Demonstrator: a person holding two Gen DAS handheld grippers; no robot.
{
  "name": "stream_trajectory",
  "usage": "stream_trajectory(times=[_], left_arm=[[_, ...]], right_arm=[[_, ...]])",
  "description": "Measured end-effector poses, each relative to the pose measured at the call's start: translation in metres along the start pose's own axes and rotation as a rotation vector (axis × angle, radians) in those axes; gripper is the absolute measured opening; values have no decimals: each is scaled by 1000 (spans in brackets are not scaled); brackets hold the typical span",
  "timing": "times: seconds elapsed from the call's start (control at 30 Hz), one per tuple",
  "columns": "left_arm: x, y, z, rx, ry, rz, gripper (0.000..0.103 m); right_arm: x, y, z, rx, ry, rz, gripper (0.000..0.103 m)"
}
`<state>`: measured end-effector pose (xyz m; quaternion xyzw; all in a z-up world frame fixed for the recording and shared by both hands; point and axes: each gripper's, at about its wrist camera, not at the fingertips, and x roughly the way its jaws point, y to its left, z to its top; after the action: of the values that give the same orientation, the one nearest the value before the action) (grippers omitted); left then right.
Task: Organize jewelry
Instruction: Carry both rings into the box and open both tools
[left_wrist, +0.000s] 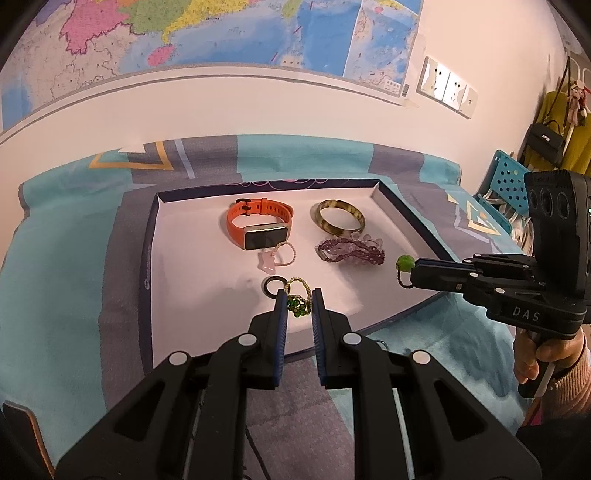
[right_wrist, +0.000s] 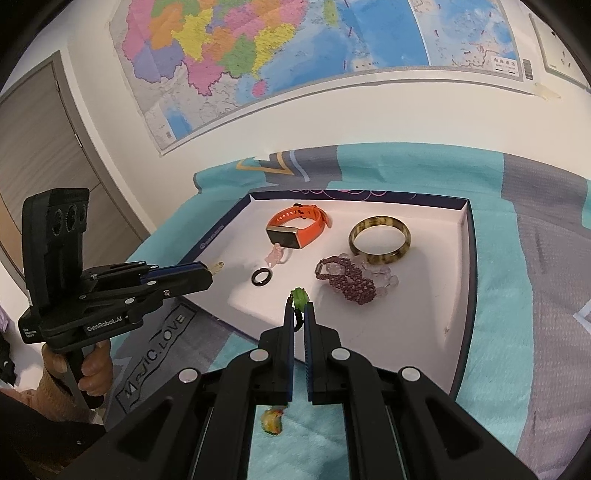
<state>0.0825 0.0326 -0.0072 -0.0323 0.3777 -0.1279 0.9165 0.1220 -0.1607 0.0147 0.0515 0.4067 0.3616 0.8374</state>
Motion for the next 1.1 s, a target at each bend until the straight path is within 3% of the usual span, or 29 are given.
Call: stream_trajectory(times=[0.63, 0.93, 1.1], left_arm=[[43, 12, 6, -44, 83, 24, 14], [55, 15, 6, -55, 102, 53, 14], [49, 14, 6, -43, 81, 84, 29]], right_arm=[[39, -17, 10, 21, 72, -17, 4], [38, -20, 11, 25, 60, -78, 7], [35, -24, 9, 43, 55, -92, 8]])
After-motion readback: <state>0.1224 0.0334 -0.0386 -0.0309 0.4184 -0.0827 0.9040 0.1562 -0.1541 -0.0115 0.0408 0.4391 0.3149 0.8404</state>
